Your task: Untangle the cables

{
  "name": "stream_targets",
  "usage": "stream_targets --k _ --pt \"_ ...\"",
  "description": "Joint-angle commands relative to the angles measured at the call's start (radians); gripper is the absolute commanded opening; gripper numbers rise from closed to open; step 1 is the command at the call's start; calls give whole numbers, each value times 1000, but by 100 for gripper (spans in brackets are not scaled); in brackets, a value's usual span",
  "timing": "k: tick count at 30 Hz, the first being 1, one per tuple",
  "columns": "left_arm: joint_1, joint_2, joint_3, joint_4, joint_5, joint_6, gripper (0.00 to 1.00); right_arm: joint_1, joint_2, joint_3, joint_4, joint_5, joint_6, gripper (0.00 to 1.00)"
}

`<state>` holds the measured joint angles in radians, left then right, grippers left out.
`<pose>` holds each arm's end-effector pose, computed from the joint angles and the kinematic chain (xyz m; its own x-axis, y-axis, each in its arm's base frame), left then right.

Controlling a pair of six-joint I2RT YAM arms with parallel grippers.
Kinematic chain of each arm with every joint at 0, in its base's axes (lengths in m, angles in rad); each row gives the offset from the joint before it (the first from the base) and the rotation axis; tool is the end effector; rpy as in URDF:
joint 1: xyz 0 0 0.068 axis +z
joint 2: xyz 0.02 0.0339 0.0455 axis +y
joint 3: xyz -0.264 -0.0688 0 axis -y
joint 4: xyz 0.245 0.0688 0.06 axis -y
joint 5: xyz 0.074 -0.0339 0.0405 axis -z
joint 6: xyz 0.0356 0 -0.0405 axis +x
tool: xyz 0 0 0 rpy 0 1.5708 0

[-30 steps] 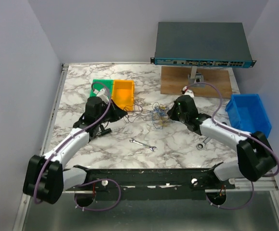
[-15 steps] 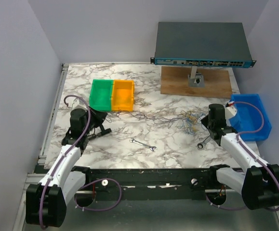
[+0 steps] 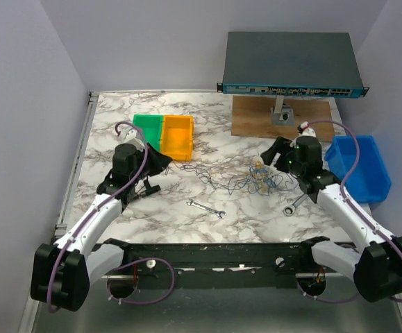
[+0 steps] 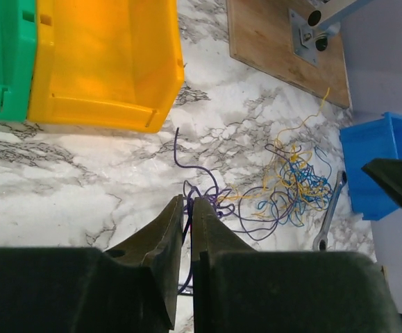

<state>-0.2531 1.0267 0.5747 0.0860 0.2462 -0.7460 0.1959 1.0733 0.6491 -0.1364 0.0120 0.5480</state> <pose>0.2217 -0.0663 0.2475 -0.5688 -0.5328 -0.6266 0.1050 0.7085 -0.6978 0.2304 0.0453 0.2411 -0.5414 0.4237 -0.7262 0.1141 0.8928 0.4358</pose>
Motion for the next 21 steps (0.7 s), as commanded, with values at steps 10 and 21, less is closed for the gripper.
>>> stream_targets --k 10,21 --pt "-82 44 119 -186 -132 112 66 360 341 261 -44 -22 -215 75" --pt "-287 357 355 -359 -214 260 65 395 515 318 -54 134 -281 72"
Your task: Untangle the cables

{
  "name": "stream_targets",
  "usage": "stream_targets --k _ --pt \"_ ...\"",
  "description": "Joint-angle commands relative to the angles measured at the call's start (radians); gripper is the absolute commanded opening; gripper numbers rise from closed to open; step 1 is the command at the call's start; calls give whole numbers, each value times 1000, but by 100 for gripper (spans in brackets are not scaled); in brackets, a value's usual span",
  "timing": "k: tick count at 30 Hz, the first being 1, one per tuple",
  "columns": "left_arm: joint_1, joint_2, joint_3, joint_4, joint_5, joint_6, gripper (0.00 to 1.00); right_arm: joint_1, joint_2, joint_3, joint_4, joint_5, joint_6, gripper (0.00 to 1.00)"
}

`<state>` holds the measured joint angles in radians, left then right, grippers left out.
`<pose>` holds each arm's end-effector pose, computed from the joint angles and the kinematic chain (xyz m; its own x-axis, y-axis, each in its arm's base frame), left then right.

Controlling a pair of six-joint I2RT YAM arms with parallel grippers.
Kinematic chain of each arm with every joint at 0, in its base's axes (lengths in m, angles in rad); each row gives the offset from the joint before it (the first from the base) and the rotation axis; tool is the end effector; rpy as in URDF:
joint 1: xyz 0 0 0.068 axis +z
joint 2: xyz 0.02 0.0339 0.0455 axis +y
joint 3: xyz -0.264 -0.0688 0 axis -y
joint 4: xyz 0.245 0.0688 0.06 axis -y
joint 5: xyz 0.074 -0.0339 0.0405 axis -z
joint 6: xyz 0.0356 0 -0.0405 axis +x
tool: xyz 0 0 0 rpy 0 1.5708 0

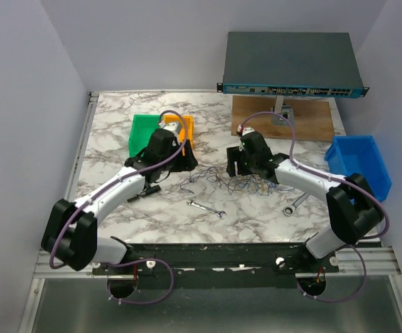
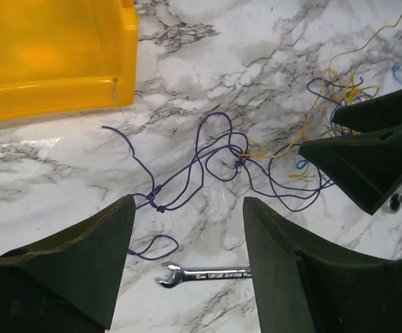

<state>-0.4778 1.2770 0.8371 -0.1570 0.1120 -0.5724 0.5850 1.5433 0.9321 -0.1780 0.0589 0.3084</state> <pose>0.2479 -0.1329 0.2547 -0.7115 -0.2377 -0.6612 0.1828 0.8461 -0.5008 0.2721 0.1777 0.2082 -0.7207 -0.1139 -0.6839 -0.3127 0.9338 0.1740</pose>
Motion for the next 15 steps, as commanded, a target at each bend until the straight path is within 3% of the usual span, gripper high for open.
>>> stream_targets --k 1,5,9,11,15 --pt "-74 133 111 -122 -91 93 65 6 58 39 -13 96 -43 71" --pt "-106 209 149 -127 -90 118 64 7 110 56 -37 137 -46 55" --pt "-143 294 225 -181 -88 188 63 7 82 21 -4 109 -26 15" --pt "-167 340 278 -224 -129 226 62 7 59 -1 24 95 -13 2" --pt "-188 423 370 -278 -174 265 61 7 46 -13 33 70 0 1"
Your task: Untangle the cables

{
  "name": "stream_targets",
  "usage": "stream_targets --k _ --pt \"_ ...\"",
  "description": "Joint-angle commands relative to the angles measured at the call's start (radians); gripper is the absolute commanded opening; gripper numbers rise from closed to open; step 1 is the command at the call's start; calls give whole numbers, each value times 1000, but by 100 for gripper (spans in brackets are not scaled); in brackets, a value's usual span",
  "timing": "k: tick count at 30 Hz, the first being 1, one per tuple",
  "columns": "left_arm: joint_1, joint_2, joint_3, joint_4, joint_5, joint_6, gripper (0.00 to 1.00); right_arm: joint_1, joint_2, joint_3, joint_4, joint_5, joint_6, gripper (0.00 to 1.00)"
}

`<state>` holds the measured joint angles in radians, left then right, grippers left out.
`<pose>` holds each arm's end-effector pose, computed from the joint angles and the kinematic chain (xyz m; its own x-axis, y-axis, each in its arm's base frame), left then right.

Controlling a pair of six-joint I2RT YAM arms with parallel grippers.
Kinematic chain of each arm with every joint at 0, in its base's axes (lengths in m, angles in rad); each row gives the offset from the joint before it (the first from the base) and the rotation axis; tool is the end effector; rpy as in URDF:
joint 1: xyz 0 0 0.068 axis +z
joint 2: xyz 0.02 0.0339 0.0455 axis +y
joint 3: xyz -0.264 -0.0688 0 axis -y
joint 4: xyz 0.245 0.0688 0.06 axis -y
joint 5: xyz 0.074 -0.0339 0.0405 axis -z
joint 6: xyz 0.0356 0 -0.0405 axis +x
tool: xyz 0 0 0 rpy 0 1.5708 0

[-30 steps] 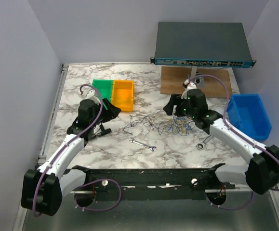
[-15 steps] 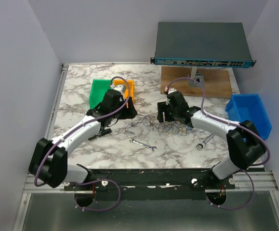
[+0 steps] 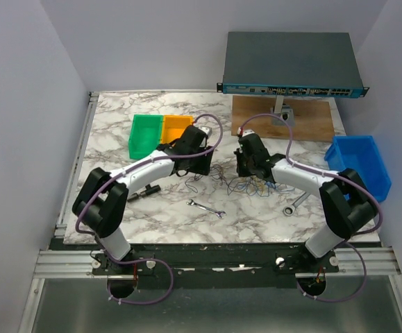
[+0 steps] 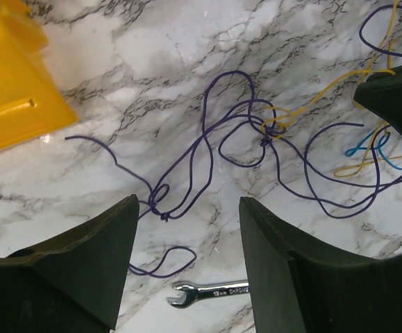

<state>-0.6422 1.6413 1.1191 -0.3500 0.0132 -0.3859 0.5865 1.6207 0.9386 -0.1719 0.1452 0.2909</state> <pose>0.2811 -0.2108 0.2227 -0.7961 0.1255 -0.5920 0.3304 0.9097 -0.2514 0.2801 0.1800 0.1869 -0.7359 -0.1483 -0.6607 -0.2687 0.9596 0.0839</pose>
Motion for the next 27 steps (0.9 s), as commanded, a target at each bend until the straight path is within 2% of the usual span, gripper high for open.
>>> stream_targets --k 1,11,14,17,21,24,27 --pt "-24 80 109 -93 -79 84 60 6 -31 -19 27 -22 22 1" --pt "-24 249 264 -187 -81 108 57 5 -91 -52 59 -44 60 1" --pt "-24 298 298 -198 -64 108 53 5 -118 -64 66 -44 73 1" --pt "-24 342 322 -212 -29 110 37 6 -145 -83 82 -32 92 1" --pt "-17 332 296 -182 36 104 0 2 -184 -111 84 43 131 0" --pt "11 207 168 -68 -4 52 0 -23 -232 -144 57 204 216 1" --pt "66 37 1 83 -4 -7 0 -126 -298 -200 41 267 303 1"
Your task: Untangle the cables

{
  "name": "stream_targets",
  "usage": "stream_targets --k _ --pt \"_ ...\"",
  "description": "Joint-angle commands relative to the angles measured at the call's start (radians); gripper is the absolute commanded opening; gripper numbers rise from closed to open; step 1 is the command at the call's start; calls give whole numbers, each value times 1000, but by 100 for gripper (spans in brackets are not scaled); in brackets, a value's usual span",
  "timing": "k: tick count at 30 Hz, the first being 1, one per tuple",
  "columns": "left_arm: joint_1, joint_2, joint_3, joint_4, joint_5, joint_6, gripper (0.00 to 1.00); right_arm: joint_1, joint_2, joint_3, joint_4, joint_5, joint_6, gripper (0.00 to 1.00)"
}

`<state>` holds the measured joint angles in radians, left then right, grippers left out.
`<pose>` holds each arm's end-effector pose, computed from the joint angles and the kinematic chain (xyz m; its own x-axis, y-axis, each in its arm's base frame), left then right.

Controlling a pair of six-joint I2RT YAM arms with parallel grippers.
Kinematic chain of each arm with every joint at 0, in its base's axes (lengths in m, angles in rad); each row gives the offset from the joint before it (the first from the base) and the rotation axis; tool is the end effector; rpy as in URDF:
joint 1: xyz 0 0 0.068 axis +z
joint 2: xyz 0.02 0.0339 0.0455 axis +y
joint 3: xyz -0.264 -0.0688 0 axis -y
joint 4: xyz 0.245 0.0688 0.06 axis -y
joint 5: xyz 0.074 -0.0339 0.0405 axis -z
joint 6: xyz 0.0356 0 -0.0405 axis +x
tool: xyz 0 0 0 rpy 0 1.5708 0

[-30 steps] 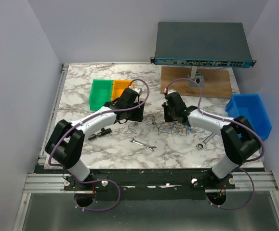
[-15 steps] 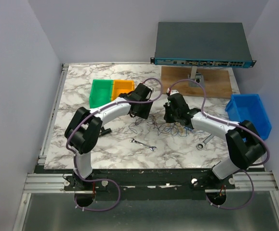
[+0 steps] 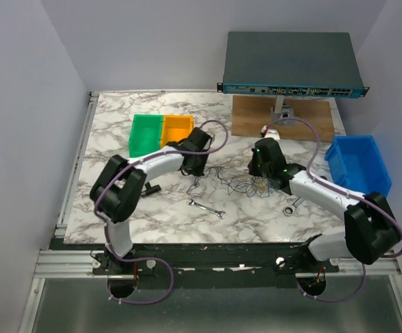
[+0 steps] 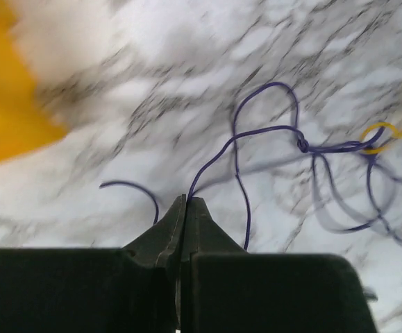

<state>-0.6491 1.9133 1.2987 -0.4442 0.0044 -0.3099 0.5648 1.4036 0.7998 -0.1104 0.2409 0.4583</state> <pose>0.3163 -0.2402 0.1744 -0.8463 0.2593 -0.4654 0.3655 0.9181 -0.1531 0.2528 0.1501 0.2130 -0.6588 0.0912 -0.7468 -0.0848 0.9773 0.1942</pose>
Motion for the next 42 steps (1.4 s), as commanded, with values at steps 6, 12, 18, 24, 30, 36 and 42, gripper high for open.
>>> stream_targets --k 6,12,18,24,30,36,42 --pt "233 -501 -415 343 44 -243 0 -362 -232 -177 -43 159 307 1" --pt "358 -685 -591 439 80 -354 0 -448 -289 -212 -73 174 389 1" --pt "365 -795 -626 468 67 -349 0 -448 -294 -182 -31 59 265 13" --pt "353 -805 -605 502 188 -322 0 -413 -323 -142 43 -335 61 78" --pt "346 -830 -614 515 196 -322 0 -172 -224 -17 -55 -292 -57 78" --pt "345 -852 -608 498 192 -321 0 39 -106 16 -10 -184 0 75" --pt "345 -863 -610 490 206 -322 0 163 13 61 68 -135 -41 75"
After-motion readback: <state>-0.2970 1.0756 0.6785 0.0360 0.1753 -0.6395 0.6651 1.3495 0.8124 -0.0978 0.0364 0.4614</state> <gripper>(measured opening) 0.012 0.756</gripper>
